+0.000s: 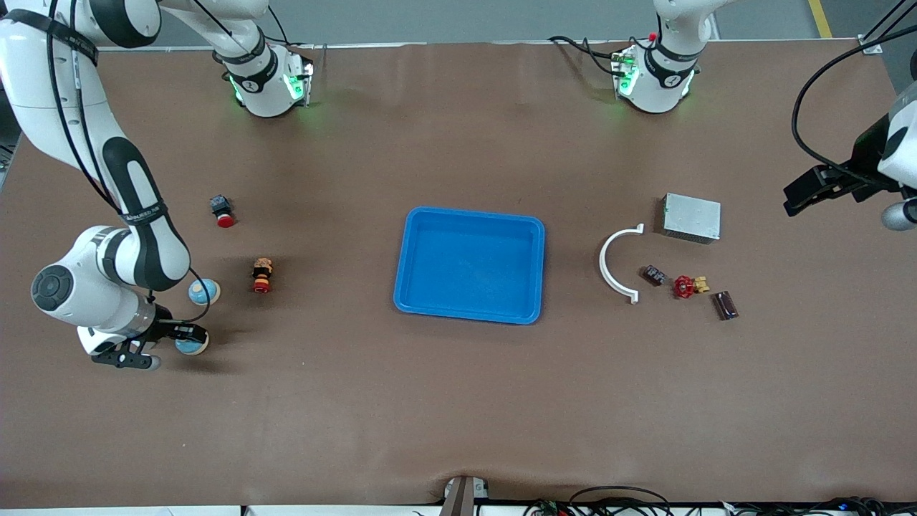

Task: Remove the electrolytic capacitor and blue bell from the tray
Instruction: 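Withdraw the left gripper to rest while the right gripper holds the bell, then lower the bell beside the first bell and open the right gripper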

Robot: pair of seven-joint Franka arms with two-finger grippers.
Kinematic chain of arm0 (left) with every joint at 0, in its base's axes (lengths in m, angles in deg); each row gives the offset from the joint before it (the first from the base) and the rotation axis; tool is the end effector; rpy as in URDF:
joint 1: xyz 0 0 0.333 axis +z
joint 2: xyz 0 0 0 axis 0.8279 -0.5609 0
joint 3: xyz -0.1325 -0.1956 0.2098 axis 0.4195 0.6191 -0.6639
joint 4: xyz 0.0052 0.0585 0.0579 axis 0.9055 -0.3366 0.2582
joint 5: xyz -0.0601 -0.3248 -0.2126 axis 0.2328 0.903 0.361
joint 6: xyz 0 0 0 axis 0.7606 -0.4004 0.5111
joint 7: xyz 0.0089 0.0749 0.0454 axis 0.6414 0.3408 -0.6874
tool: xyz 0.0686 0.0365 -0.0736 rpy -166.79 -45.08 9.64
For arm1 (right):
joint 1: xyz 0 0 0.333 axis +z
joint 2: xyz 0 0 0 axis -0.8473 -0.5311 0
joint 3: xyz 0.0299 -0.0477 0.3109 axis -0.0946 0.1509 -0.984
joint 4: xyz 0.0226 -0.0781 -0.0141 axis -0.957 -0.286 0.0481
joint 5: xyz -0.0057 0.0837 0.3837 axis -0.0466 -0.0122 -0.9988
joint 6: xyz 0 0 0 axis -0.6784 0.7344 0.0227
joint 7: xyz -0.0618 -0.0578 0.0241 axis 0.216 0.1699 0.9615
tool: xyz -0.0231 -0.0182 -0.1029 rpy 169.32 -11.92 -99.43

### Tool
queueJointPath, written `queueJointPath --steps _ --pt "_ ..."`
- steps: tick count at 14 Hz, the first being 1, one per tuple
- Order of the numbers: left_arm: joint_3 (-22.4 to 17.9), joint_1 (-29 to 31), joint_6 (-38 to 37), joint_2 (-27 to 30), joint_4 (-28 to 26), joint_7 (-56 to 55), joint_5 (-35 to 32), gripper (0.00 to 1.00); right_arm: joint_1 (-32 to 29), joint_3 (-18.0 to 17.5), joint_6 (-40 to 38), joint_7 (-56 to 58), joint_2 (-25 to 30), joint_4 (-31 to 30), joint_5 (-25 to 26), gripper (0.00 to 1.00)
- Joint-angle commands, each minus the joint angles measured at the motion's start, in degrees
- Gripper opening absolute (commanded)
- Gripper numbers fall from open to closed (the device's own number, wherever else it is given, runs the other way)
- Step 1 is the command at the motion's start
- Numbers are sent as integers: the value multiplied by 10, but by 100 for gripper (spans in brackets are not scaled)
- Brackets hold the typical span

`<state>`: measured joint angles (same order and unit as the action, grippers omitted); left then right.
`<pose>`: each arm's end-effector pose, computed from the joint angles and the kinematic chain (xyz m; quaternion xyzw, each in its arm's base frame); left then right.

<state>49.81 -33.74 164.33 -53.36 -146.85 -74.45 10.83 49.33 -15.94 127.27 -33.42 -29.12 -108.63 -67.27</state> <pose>0.5706 -0.0478 0.6460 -0.9957 -0.0867 -0.0119 0.0319 0.6671 -0.0980 0.1904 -0.9972 0.0684 -0.0239 0.0184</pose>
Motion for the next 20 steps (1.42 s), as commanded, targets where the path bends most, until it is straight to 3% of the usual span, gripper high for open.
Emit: queueJointPath --steps 1,3,5,9,11,20 --pt "-30 -18 -5 35 -26 12 15 100 -12 -11 5 12 8 -9 -4 0" --pt "-129 -98 -1 66 -62 17 43 100 -12 -11 5 12 7 -10 -5 0" --pt "-200 -148 -1 75 -68 60 62 100 -12 -11 5 13 7 -10 -5 0" --pt "-281 -226 -2 80 -73 71 62 100 -12 -11 5 13 5 -9 -5 0" --pt "-297 -238 4 77 -68 71 62 100 -12 -10 5 13 5 -9 -5 0" --pt "-293 -231 30 72 -64 71 61 100 -14 -10 10 13 -2 -9 -5 0"
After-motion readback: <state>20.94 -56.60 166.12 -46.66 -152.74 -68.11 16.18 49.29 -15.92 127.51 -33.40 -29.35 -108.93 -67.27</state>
